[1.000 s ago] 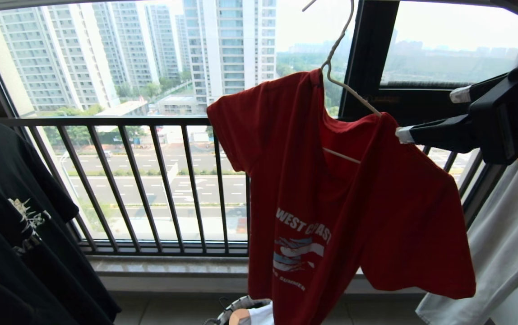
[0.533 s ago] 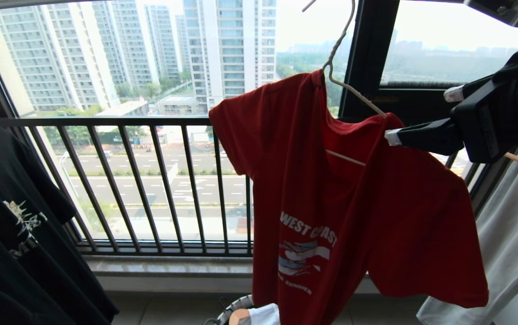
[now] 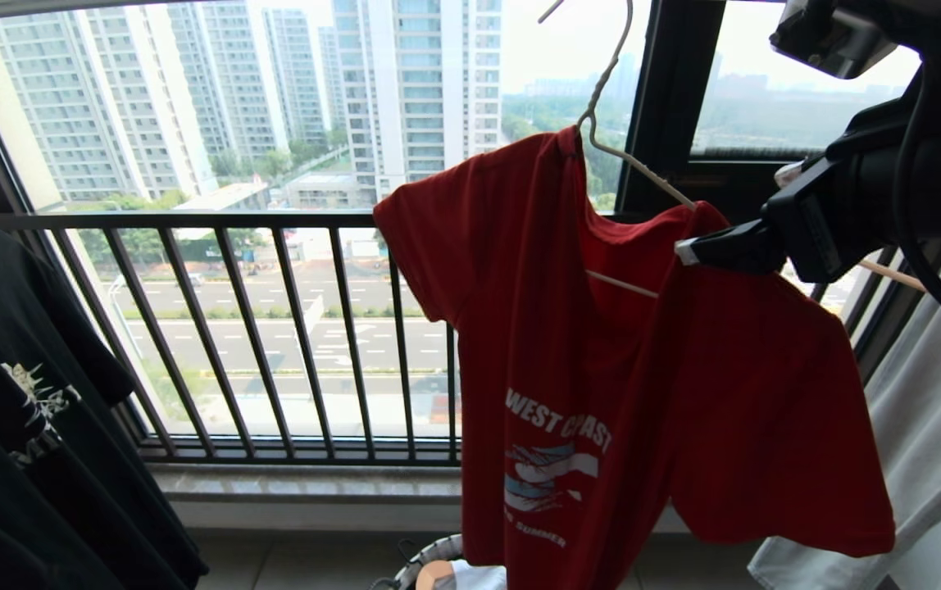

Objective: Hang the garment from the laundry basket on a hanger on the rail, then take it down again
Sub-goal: Take the clothes off the clothes rack

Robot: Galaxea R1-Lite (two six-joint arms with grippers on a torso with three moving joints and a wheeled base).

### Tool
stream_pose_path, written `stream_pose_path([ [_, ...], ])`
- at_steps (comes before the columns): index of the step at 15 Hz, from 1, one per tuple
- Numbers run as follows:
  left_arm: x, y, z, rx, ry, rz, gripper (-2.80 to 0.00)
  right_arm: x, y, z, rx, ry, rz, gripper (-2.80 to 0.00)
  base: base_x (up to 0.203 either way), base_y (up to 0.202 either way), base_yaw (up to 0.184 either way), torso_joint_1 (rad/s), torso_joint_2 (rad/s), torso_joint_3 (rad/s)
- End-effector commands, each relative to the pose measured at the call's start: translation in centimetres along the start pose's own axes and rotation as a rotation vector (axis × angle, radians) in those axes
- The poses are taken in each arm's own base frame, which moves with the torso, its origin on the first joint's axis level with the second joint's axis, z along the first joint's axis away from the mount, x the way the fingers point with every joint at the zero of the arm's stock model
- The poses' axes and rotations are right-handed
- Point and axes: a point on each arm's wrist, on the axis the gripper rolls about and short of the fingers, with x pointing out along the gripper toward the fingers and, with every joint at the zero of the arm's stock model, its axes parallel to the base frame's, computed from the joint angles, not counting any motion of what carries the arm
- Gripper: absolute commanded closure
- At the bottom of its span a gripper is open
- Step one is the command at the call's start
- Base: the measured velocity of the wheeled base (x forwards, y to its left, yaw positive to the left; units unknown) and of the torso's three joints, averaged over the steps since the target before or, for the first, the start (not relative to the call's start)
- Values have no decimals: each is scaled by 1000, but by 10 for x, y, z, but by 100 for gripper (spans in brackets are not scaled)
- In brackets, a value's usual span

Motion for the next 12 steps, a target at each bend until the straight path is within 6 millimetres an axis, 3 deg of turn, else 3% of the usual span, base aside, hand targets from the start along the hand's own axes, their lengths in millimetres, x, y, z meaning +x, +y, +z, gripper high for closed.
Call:
stream_pose_path([
  [1, 3, 5, 6, -20, -2, 7, 0, 10, 3, 1, -10, 18, 4, -280, 0, 0, 0, 0, 0, 0],
  [7, 5, 10, 15, 2, -197, 187, 0, 20, 7, 3, -8, 15, 8, -280, 0, 0, 0, 0, 0, 0],
  [12, 16, 42, 23, 140, -264, 463, 0, 25, 9, 3, -14, 25, 11, -280, 0, 0, 0, 0, 0, 0],
])
